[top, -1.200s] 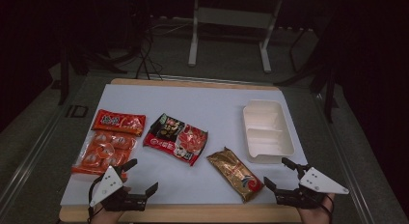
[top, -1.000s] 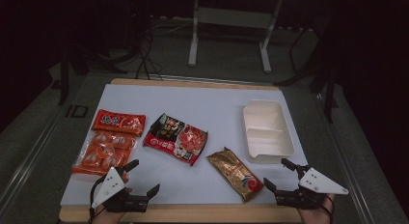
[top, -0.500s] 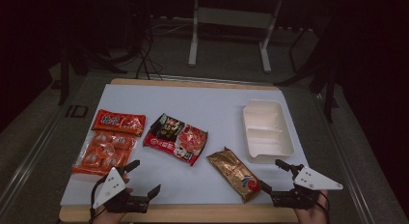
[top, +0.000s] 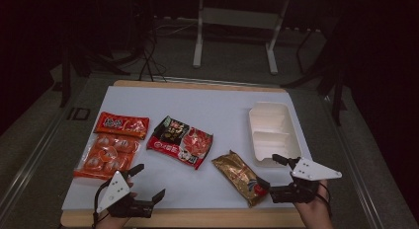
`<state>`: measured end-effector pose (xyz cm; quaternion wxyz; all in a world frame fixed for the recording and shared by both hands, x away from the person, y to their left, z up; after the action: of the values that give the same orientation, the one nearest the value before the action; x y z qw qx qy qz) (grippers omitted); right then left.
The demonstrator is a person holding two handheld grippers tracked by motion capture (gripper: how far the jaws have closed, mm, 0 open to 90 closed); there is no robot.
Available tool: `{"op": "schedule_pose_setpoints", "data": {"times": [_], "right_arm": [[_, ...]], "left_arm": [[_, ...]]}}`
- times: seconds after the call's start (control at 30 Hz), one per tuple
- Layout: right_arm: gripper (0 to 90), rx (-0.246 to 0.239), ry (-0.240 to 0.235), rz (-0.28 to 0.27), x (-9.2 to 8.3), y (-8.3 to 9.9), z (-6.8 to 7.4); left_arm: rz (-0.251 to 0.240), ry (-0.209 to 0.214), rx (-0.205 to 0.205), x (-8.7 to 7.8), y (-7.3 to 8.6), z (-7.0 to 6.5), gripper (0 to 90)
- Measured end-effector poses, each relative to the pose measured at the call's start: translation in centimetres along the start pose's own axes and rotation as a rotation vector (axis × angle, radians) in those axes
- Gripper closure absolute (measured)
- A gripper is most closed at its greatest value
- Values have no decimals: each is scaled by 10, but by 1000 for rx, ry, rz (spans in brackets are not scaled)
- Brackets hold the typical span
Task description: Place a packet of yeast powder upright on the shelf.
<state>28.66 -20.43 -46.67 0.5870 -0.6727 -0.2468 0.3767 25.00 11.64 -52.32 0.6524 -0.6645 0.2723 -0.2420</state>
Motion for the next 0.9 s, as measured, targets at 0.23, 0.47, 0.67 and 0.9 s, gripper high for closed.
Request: {"op": "schedule_pose_setpoints", "data": {"times": [0.23,0.47,0.67,0.9], "right_arm": [[119,-5,-8,16,18,-8,-7],[105,9,-23,4,32,-17,-12],[105,30,-45,27,49,-19,-17],[124,60,-59,85,73,-8,-24]], "left_arm": [[-1,4,0,0,0,-1,8],[3,10,-2,0,0,-2,8],[7,12,-2,1,1,-2,8],[6,13,-7,1,1,-2,8]]}}
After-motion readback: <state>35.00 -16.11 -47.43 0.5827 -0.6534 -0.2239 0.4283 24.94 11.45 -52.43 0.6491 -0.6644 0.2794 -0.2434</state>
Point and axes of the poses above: each handheld gripper's, and its own axes: x roughly forward along the jaws, y roughly out of its underside, z roughly to its left, the point moved 10 cm from there along x, roughly forward along the jaws, and after that the axes turned 12 degrees about -z, right-handed, at the moved point
